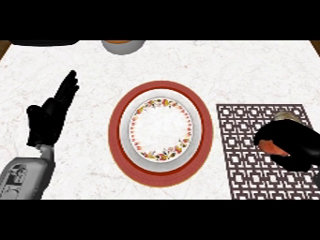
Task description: Pick the sweet potato from the placemat and place it in the plate
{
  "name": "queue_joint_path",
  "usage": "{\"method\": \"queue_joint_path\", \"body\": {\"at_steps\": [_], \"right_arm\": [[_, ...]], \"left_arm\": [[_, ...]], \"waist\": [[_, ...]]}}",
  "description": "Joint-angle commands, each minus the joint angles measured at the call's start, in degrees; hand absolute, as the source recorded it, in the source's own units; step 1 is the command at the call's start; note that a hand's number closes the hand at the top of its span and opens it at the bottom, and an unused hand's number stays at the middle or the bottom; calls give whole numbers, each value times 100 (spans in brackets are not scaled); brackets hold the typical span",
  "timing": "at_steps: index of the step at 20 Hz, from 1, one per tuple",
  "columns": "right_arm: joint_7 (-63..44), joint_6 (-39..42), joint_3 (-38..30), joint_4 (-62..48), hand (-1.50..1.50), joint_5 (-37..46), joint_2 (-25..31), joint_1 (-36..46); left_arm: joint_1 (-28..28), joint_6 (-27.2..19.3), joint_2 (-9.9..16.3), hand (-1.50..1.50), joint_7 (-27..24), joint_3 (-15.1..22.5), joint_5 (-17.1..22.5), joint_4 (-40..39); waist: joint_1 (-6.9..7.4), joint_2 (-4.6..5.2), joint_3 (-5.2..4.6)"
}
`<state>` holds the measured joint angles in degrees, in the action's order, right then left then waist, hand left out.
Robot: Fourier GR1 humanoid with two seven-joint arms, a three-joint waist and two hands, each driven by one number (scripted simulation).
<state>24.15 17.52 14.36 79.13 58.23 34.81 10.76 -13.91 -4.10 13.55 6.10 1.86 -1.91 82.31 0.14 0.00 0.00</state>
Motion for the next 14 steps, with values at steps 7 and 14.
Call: {"method": "queue_joint_path", "body": {"at_steps": [7, 14], "right_arm": [[759, -755, -524, -460, 150, 312, -342, -111], [-2017, -536, -1861, -271, 150, -141, -1018, -843]], "left_arm": [[-18, 120, -156, 0, -118, -185, -199, -216], [184, 4, -98, 0, 57, -213, -178, 122]], "waist": [[-25, -1, 0], [-349, -80, -12]]}}
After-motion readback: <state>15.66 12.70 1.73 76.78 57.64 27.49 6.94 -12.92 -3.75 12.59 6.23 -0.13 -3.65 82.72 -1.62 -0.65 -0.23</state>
